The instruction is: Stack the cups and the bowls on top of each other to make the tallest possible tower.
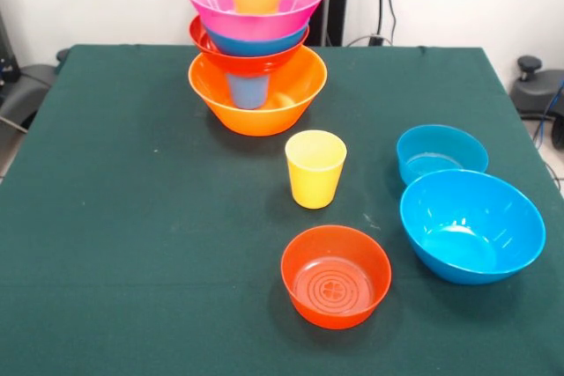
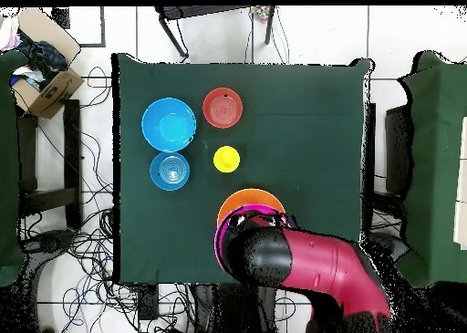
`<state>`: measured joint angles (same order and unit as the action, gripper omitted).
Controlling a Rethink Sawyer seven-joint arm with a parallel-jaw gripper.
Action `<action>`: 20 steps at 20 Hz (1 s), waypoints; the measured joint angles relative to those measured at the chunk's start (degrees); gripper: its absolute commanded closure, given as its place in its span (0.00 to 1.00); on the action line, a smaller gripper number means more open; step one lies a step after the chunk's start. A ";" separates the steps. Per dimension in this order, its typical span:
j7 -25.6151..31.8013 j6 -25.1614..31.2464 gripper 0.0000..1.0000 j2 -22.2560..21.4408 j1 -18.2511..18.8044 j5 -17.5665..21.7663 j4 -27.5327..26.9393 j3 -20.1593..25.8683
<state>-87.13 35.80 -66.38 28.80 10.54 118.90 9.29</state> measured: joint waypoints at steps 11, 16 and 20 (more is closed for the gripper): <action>0.00 -0.27 0.00 12.07 0.59 3.23 -16.20 3.18; 0.00 -0.75 0.00 17.24 -0.64 5.18 -21.19 3.18; 0.00 -0.75 0.00 20.94 -1.89 6.37 -25.06 3.19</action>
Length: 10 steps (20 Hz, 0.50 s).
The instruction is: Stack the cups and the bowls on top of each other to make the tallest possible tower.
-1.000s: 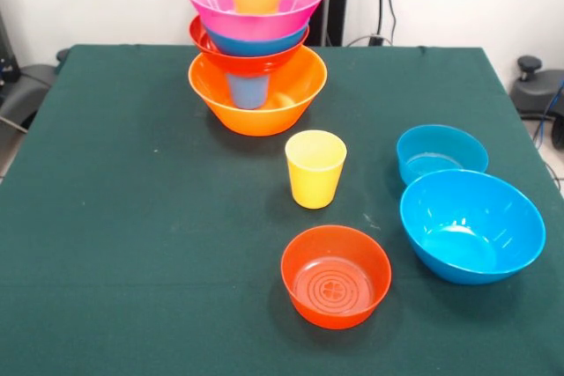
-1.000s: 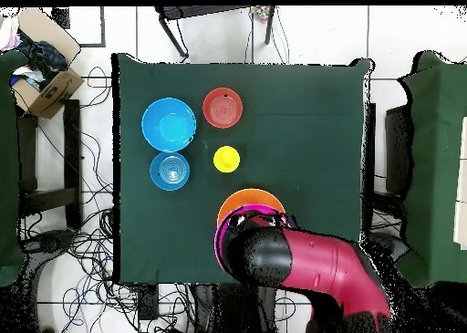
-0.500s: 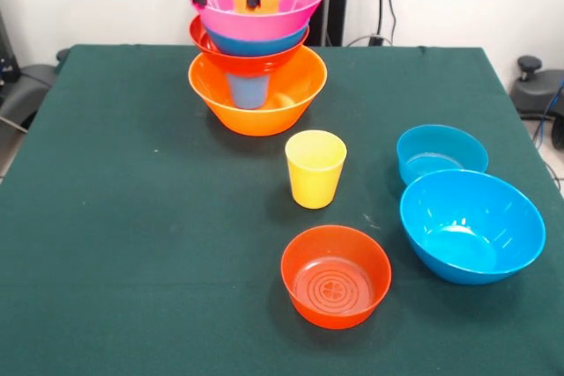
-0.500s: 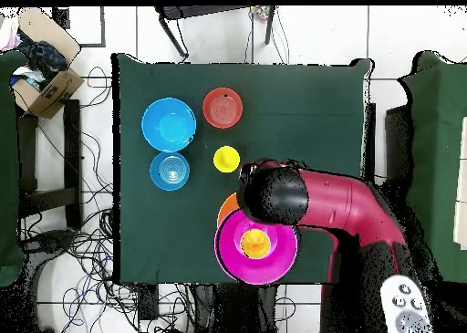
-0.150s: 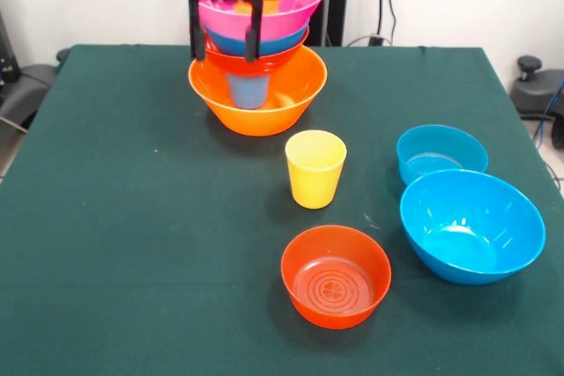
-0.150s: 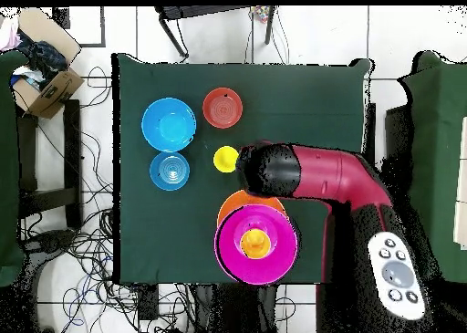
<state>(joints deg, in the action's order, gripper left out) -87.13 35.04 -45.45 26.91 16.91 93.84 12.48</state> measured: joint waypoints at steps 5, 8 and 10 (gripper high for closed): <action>0.00 0.04 0.00 3.53 -1.46 0.46 -4.54 -0.08; 0.00 0.15 0.00 4.93 -2.47 0.49 -6.93 -0.16; 0.00 0.62 0.00 5.80 -3.54 0.49 -8.79 -0.46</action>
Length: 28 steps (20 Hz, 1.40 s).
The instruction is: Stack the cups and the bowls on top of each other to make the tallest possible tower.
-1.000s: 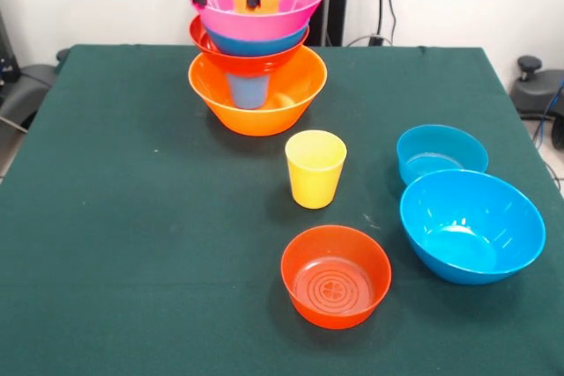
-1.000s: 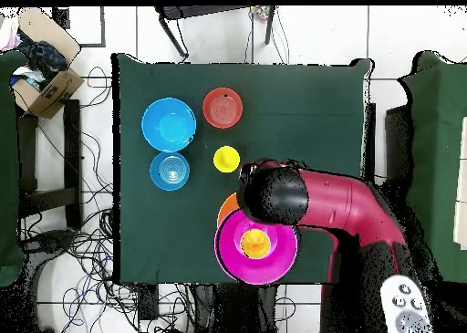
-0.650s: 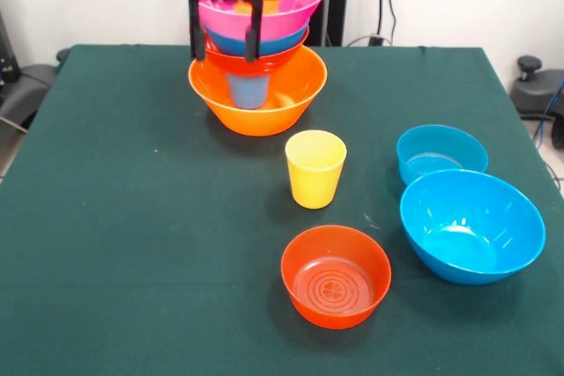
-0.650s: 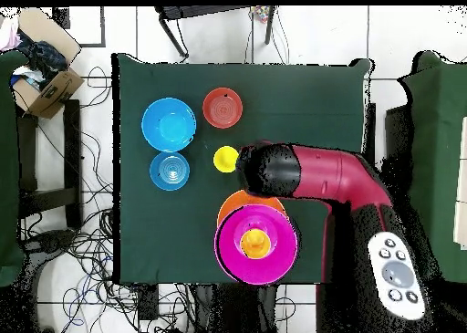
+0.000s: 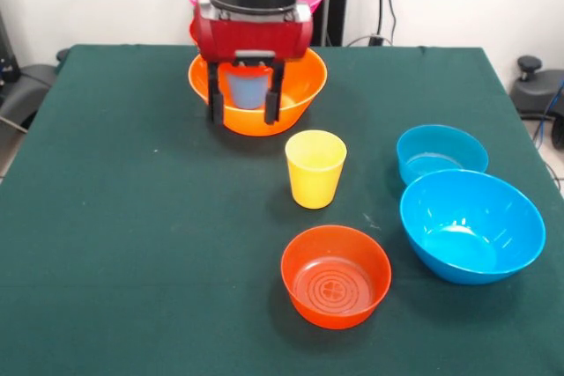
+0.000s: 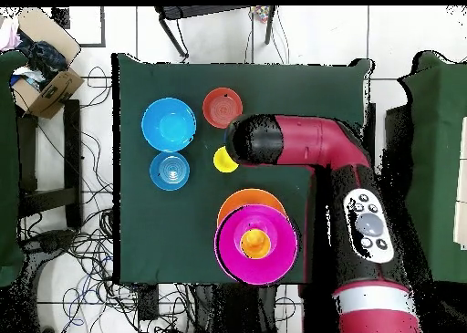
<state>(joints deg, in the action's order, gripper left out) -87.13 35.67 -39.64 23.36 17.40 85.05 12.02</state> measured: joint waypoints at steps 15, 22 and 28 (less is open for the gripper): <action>-0.14 2.93 0.00 4.79 -10.93 -4.18 -11.17 -2.42; -2.35 2.94 0.00 5.89 -13.86 -6.42 -11.12 -4.28; -6.80 2.83 0.00 7.01 -14.38 -7.66 -10.55 -5.77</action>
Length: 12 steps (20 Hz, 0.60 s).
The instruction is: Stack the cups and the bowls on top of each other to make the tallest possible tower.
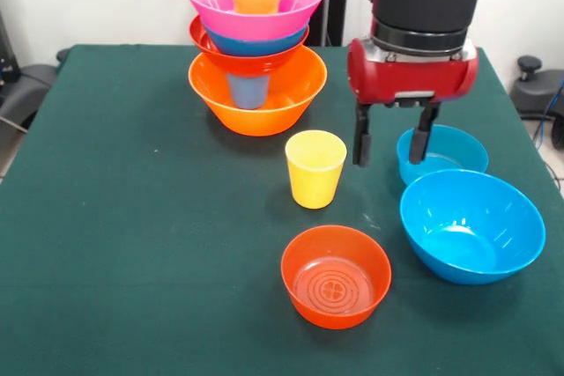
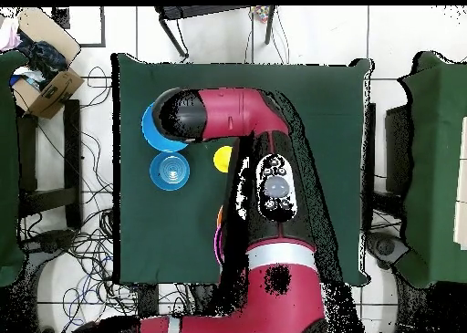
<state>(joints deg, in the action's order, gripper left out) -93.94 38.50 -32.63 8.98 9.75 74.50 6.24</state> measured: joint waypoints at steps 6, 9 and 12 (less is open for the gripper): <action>-2.85 -1.34 0.00 1.07 -0.01 -0.07 0.62 -1.51; -3.98 -1.80 0.00 1.32 -0.04 -0.07 1.13 -2.25; -5.22 -1.93 0.00 1.32 -0.17 -0.50 1.82 -2.85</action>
<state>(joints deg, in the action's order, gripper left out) -99.15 36.57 -31.31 8.81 9.25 76.32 3.39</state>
